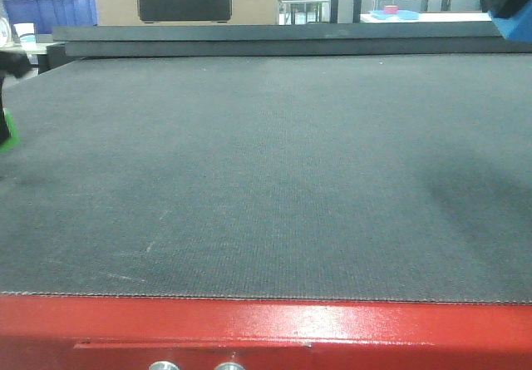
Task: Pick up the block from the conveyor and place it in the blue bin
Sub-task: 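Close the left gripper on the green brick and lift it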
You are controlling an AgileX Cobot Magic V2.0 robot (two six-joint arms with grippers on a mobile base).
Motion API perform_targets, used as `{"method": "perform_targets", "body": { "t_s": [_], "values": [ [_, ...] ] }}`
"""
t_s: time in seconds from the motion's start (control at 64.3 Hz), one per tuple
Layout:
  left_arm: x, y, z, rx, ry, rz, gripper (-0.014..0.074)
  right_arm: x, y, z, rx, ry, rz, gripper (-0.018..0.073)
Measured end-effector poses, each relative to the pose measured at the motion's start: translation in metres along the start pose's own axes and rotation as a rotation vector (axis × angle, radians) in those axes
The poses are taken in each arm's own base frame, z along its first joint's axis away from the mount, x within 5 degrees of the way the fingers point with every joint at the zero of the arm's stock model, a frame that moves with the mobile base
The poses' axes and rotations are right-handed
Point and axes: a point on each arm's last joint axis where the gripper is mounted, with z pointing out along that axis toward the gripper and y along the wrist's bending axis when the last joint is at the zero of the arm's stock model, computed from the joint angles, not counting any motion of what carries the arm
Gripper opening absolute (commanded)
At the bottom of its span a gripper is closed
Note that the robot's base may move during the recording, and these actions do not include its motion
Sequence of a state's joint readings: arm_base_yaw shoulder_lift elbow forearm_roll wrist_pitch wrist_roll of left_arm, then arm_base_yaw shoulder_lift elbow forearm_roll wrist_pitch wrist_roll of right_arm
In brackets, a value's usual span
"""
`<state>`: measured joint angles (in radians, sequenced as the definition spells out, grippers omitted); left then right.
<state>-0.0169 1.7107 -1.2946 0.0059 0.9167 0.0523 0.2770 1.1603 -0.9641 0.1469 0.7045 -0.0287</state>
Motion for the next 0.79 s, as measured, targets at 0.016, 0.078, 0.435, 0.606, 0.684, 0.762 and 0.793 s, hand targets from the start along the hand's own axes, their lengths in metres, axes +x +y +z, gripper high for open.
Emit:
{"method": "perform_targets", "body": {
  "t_s": [0.016,0.078,0.435,0.606,0.684,0.762,0.793],
  "values": [
    [0.002,-0.001,-0.003,0.000,-0.010,0.002,-0.0111,0.001,-0.001,0.001,0.003,0.000,0.003,-0.0154],
    [0.011,-0.006,-0.013,0.007,-0.051,0.009,-0.0111,0.007,-0.006,0.006,0.018,0.007,0.018,-0.0154],
    [0.085,-0.023,-0.062,0.022,-0.287,0.061,-0.0111,0.041,-0.029,0.026,0.100,0.059,0.048,-0.0154],
    [0.123,-0.022,-0.090,0.021,-0.416,0.061,-0.0111,0.064,-0.030,0.018,0.112,0.021,0.033,-0.0154],
    [0.138,-0.022,-0.104,0.019,-0.484,0.060,-0.0111,0.077,-0.030,0.008,0.126,-0.012,0.006,-0.0154],
    [0.150,-0.021,-0.118,0.018,-0.550,0.058,-0.0111,0.087,-0.029,-0.003,0.134,-0.049,-0.012,-0.0154],
    [0.155,-0.021,-0.124,0.017,-0.577,0.058,-0.0111,0.089,-0.029,-0.008,0.138,-0.068,-0.020,-0.0154]
  ]
}}
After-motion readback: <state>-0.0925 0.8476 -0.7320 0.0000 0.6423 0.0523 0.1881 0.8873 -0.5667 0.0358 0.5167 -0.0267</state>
